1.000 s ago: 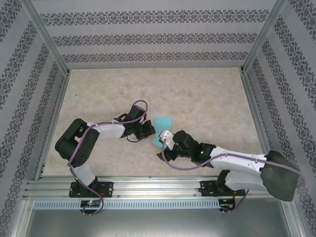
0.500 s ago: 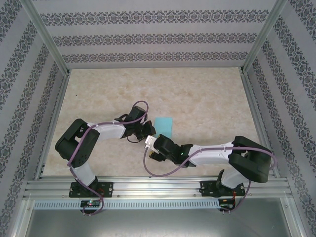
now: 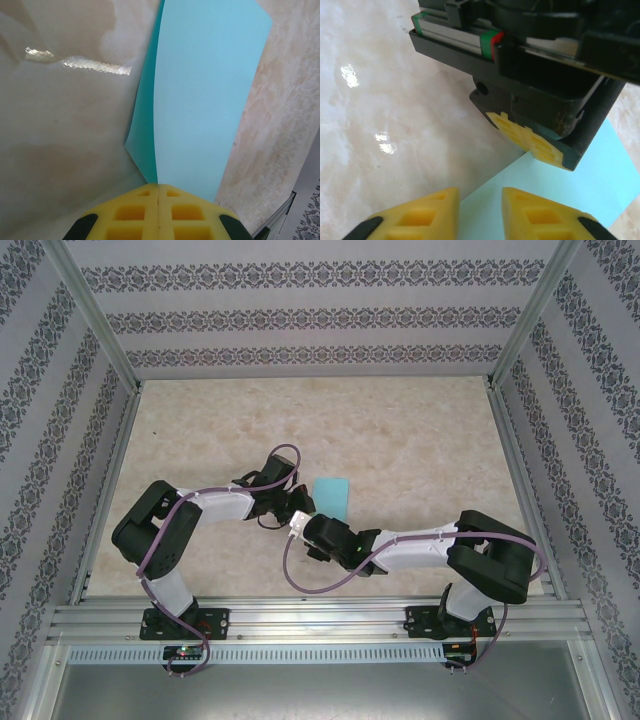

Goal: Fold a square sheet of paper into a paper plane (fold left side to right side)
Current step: Third fold the triangle at the center of the table.

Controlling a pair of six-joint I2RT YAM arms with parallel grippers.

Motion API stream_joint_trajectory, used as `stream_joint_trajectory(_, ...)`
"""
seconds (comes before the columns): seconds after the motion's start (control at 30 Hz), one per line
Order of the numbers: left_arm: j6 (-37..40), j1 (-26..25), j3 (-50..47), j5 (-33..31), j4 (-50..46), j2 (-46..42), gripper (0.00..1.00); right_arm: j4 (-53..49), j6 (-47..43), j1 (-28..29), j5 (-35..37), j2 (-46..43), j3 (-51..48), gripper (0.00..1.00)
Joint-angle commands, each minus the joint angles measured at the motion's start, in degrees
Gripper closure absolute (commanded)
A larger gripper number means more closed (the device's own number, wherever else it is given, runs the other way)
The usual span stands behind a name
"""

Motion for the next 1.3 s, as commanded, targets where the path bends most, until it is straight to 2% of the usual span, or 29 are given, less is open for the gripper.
stream_joint_trajectory(0.0, 0.7, -0.6, 1.6, -0.5, -0.7, -1.5, 0.97, -0.4, 0.5, -0.2, 0.8, 0.4, 1.6, 0.8)
stream_joint_trajectory(0.17, 1.5, -0.7, 1.8, -0.3, -1.3, -2.0, 0.93, -1.3, 0.6, -0.2, 0.7, -0.1, 1.6, 1.0)
stream_joint_trajectory(0.23, 2.5, -0.6, 2.2, -0.5, -2.6, -2.6, 0.88, -1.3, 0.6, -0.2, 0.4, -0.2, 1.4, 1.0)
stream_joint_trajectory(0.4, 6.5, -0.4, 4.0, -2.4, -8.9, -5.8, 0.69, -1.8, 0.7, -0.2, -0.9, -0.2, 1.3, 1.0)
stream_joint_trajectory(0.53, 10.1, 0.6, 5.8, -3.1, -14.9, -8.5, 0.6, -1.7, 0.8, -0.3, -1.5, -0.1, 1.1, 1.0)
stream_joint_trajectory(0.6, 11.4, 1.5, 6.9, -3.4, -17.0, -9.1, 0.6, -1.6, 0.9, -0.3, -1.7, -0.2, 1.0, 1.0)
stream_joint_trajectory(0.7, 12.9, 2.1, 9.4, -1.4, -16.6, -7.4, 0.66, -1.4, 1.0, -0.4, -1.8, -0.2, 0.8, 1.0)
stream_joint_trajectory(0.93, 17.0, 2.0, 21.5, 4.1, -17.0, 5.9, 0.75, -1.6, 1.5, -0.6, -1.6, -0.4, 0.6, 1.0)
stream_joint_trajectory(1.27, 18.7, 1.9, 33.5, 3.2, -20.6, 20.7, 0.79, -1.6, 2.5, -0.8, -2.6, 0.0, 0.8, 1.0)
